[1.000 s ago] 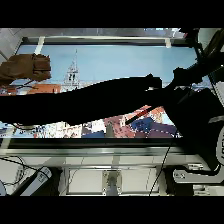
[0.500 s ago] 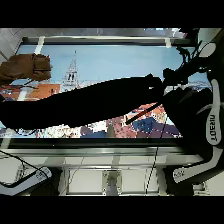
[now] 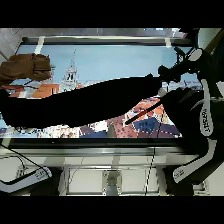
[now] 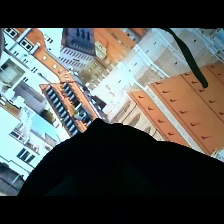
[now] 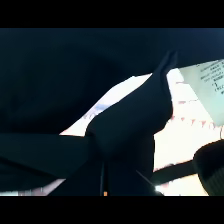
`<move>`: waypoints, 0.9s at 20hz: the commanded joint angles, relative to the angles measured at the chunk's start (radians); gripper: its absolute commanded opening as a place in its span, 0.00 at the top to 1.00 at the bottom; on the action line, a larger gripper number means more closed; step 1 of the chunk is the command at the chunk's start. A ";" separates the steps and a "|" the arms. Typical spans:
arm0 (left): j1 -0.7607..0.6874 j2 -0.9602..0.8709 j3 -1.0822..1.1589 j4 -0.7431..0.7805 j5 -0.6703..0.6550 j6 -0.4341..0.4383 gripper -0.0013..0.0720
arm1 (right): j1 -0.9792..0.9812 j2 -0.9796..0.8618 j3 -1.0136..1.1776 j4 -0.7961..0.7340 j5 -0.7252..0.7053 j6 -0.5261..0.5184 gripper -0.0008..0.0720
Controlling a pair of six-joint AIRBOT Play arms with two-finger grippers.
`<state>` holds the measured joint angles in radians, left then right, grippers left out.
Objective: Fold the clothes and pants, and hang the long-sleeved shirts on hangers.
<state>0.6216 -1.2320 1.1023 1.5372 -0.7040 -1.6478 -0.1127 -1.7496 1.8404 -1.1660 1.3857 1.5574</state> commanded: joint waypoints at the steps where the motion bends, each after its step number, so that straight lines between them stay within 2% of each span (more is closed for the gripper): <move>1: 0.000 0.128 0.001 0.007 -0.047 0.089 0.97 | 0.001 0.098 0.021 -0.026 0.132 -0.080 0.99; 4: 0.027 0.311 -0.007 0.007 -0.177 0.165 0.97 | 0.001 0.266 0.011 -0.110 0.282 -0.109 0.99; 7: 0.123 0.479 -0.162 0.006 -0.281 0.179 0.97 | 0.000 0.475 -0.192 -0.168 0.298 -0.116 0.98; 8: 0.159 0.528 -0.241 0.006 -0.281 0.212 0.97 | 0.000 0.553 -0.307 -0.191 0.282 -0.117 0.98; 10: 0.203 0.599 -0.384 0.003 -0.301 0.344 0.97 | 0.000 0.695 -0.537 -0.247 0.248 -0.115 0.98; 14: 0.208 0.607 -0.543 -0.023 -0.287 0.539 0.97 | 0.000 0.903 -1.006 -0.251 0.169 -0.108 0.98; 18: 0.217 0.529 -0.547 -0.021 -0.274 0.587 0.97 | 0.000 0.912 -1.238 -0.249 -0.070 -0.069 0.98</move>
<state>0.8299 -0.6712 0.5869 1.5234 -0.9798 -1.1366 -0.1127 -0.8764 0.7792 -1.4109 1.4807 1.4574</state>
